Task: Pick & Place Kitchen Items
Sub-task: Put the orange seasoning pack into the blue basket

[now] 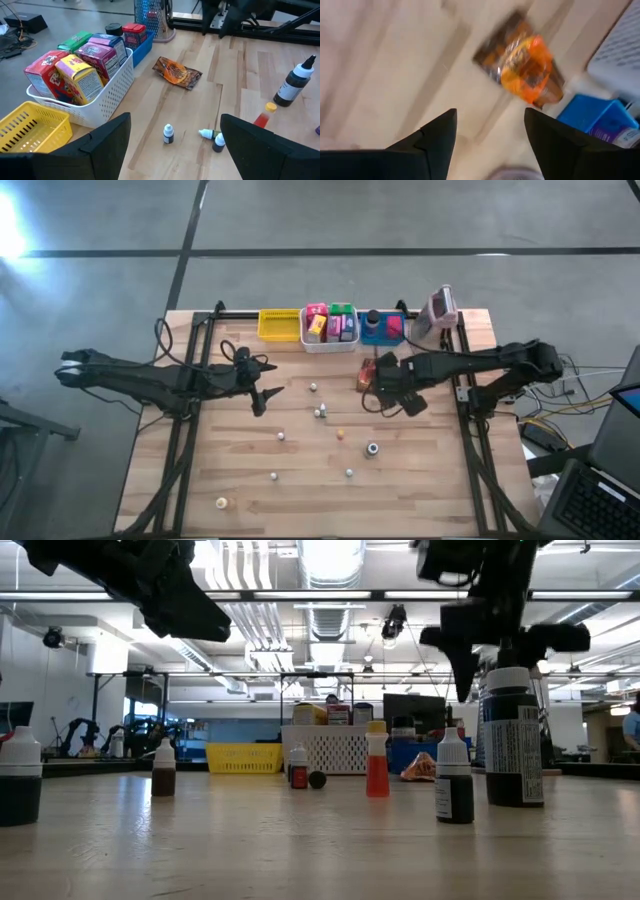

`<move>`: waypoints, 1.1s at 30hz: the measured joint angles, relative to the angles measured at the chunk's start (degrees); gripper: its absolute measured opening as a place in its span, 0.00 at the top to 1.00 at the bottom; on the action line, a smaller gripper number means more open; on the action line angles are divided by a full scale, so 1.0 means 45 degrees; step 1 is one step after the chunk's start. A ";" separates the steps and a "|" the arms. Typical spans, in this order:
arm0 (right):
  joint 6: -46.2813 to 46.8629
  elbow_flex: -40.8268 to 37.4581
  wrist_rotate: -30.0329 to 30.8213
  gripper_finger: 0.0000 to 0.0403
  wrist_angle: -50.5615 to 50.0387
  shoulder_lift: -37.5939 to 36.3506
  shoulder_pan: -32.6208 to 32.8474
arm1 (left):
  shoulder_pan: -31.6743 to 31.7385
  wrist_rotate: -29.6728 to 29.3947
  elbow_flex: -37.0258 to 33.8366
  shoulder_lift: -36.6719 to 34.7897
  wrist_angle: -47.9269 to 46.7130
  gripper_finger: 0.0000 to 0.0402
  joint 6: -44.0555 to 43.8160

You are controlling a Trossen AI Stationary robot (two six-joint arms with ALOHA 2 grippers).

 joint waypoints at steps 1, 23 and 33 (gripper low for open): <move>-0.0091 0.0071 0.0210 0.42 -0.0134 0.0268 -0.0058 | 0.0004 -0.0005 0.0000 0.0000 0.0000 0.22 -0.0057; -0.7472 0.2108 0.2185 0.09 0.0845 0.5569 -0.1129 | 0.0000 -0.0044 0.0000 0.0000 0.0073 0.22 -0.1285; -0.8244 0.3195 0.2199 0.14 0.0488 0.6472 -0.1838 | 0.0004 -0.0044 0.0000 0.0000 0.0015 0.22 -0.1271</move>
